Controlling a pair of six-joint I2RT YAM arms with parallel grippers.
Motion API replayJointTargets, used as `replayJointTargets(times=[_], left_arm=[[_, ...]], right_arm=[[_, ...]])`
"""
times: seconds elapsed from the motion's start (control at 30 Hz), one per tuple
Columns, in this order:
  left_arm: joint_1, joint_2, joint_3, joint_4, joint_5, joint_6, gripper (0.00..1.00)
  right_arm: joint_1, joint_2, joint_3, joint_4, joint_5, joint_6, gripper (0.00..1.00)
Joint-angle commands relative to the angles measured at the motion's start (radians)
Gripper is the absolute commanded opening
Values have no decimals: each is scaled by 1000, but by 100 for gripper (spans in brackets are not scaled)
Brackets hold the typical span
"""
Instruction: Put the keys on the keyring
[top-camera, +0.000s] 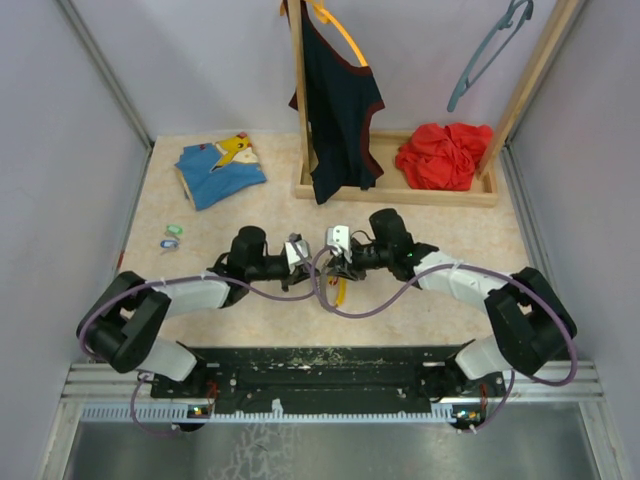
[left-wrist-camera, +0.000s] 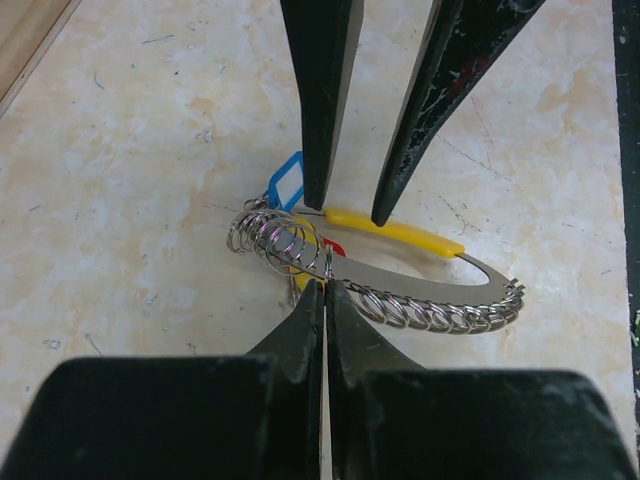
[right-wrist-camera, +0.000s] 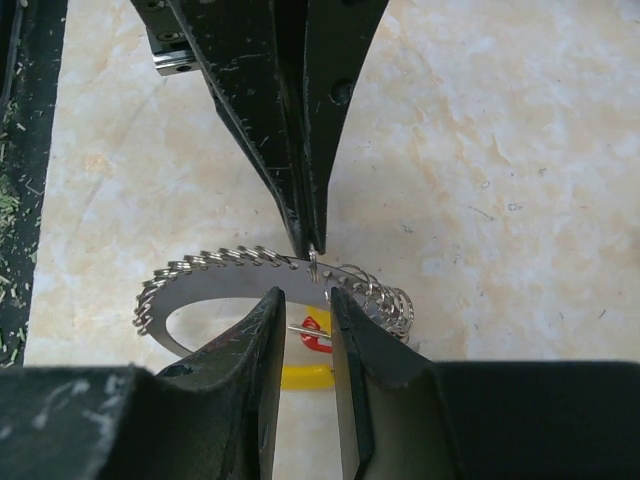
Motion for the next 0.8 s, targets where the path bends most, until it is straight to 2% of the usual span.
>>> replayJointTargets(times=[0.0, 0.3, 0.77], left_arm=[[-23, -44, 44, -123, -27, 52, 0], [-39, -70, 49, -138, -29, 60, 0], [-42, -77, 59, -137, -29, 48, 0]], right_arm=[[5, -8, -11, 137, -34, 13, 26], [5, 52, -12, 182, -73, 16, 25], [5, 105, 15, 149, -134, 6, 20]])
